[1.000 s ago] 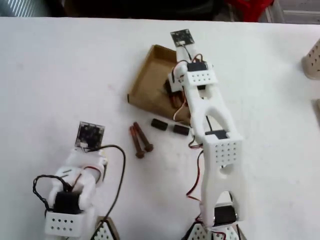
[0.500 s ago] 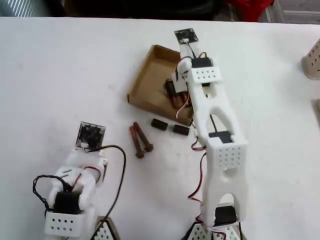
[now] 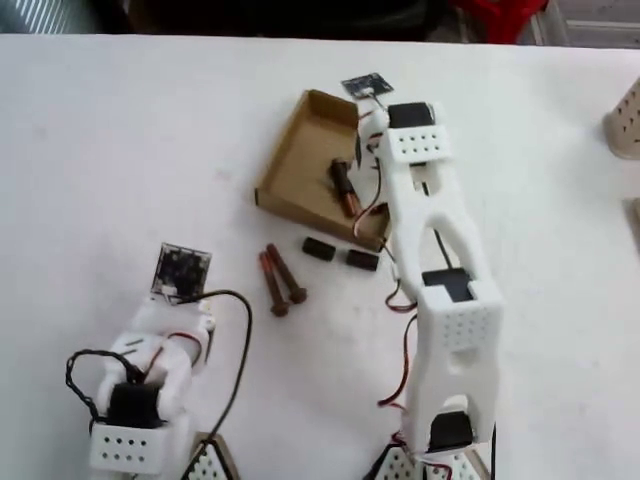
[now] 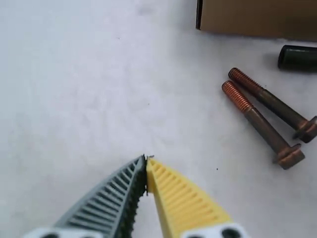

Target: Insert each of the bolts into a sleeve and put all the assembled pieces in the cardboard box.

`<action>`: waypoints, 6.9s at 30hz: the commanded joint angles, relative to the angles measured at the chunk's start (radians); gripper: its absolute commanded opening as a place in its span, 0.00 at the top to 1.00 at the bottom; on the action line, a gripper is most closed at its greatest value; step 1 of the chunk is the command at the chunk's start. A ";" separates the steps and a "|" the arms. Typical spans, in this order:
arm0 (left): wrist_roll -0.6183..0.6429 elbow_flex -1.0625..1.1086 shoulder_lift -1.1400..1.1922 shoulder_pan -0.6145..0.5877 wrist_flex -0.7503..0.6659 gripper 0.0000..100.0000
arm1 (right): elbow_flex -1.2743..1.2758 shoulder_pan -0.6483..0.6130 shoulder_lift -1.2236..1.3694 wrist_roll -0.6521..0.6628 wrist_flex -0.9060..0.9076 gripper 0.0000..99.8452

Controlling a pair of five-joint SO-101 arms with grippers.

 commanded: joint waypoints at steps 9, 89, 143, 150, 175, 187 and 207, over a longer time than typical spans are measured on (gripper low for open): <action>-0.009 -0.005 -0.015 0.004 0.006 0.98 | 0.267 -0.047 -0.363 0.089 0.051 0.98; -0.009 -0.005 -0.015 0.004 0.009 0.98 | 1.063 -0.111 -0.601 0.649 -0.638 0.84; -0.002 -0.009 -0.013 0.085 -0.055 0.98 | 1.459 0.289 -0.888 0.241 -0.662 0.98; -0.002 -0.058 -0.012 0.087 -0.048 0.98 | 1.468 0.291 -0.883 0.242 -0.687 0.98; -0.012 -0.947 1.601 0.332 -0.084 0.98 | 1.479 0.311 -0.883 0.244 -0.723 0.98; -0.166 -1.046 1.647 0.444 -0.084 0.98 | 1.473 0.369 -0.883 0.238 -0.746 0.98; -0.470 -1.327 1.965 0.475 0.029 0.98 | 1.473 0.363 -0.883 0.244 -0.748 0.98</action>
